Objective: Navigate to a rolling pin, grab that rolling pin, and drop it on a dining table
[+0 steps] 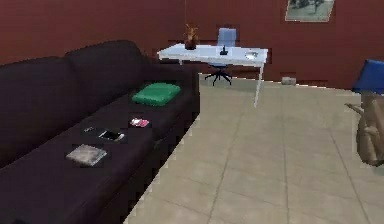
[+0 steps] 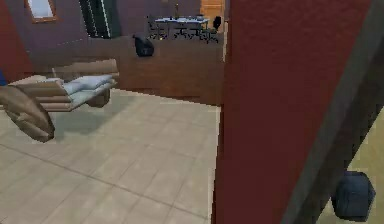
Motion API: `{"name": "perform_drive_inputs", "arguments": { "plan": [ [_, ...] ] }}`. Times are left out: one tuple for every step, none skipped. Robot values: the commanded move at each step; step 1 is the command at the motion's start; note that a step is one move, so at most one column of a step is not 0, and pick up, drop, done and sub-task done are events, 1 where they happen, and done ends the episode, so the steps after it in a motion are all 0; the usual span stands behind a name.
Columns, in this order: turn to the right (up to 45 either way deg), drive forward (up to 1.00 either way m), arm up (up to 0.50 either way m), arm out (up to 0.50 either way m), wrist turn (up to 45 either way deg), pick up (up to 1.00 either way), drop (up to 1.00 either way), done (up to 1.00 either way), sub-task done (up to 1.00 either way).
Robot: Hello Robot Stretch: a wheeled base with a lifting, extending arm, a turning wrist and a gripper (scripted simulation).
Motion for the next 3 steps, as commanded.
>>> {"name": "perform_drive_inputs", "arguments": {
  "plan": [
    [39.0,0.00,0.00,0.00,0.0,0.00,0.00,0.00,0.00],
    [0.0,0.65,0.00,0.00,0.0,0.00,0.00,0.00,0.00],
    [45.0,0.00,0.00,0.00,0.0,0.00,0.00,0.00,0.00]
  ]
}}
